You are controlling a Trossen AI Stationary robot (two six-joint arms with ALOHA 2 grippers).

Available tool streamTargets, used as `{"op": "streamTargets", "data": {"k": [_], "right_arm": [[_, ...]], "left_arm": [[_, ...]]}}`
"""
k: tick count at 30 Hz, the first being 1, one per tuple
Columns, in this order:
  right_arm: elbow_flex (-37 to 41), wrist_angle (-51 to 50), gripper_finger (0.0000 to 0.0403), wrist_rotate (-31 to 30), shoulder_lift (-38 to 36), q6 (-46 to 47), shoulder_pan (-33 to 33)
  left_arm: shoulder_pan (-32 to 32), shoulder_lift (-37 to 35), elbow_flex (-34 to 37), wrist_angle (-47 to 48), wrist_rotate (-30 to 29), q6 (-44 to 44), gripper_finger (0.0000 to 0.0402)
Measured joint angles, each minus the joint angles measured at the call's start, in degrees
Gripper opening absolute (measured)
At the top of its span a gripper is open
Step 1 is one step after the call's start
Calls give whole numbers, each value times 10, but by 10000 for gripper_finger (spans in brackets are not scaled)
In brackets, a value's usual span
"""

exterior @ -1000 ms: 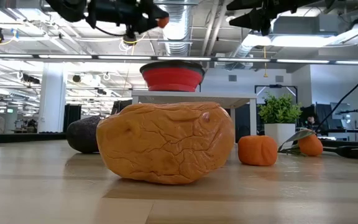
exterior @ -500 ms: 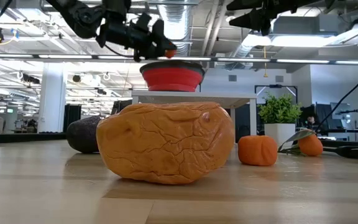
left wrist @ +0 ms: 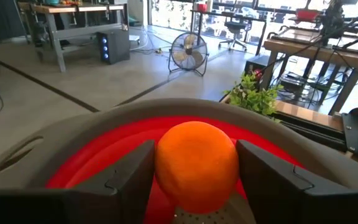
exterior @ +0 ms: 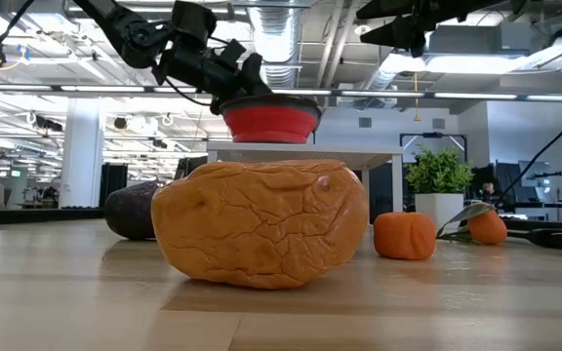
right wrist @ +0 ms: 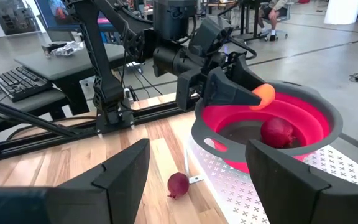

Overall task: Pick & Place Fruit
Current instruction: Put the left tangerine into the strainer bowl on the shelf, then put the pomegranate into the strainer bowl on the shelf

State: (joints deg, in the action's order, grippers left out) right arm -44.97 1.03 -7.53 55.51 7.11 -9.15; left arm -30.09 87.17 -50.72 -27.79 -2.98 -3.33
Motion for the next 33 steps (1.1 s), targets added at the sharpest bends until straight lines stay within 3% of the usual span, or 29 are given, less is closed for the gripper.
{"op": "streamTargets", "data": {"k": [17, 27, 33], "right_arm": [[0, -6, 260, 0, 0, 5, 0], [0, -6, 260, 0, 0, 5, 0], [0, -6, 260, 0, 0, 5, 0]], "left_arm": [[0, 0, 0, 24, -3, 0, 217], [0, -1, 0, 19, 1, 0, 279], [2, -47, 1, 15, 4, 0, 293]]}}
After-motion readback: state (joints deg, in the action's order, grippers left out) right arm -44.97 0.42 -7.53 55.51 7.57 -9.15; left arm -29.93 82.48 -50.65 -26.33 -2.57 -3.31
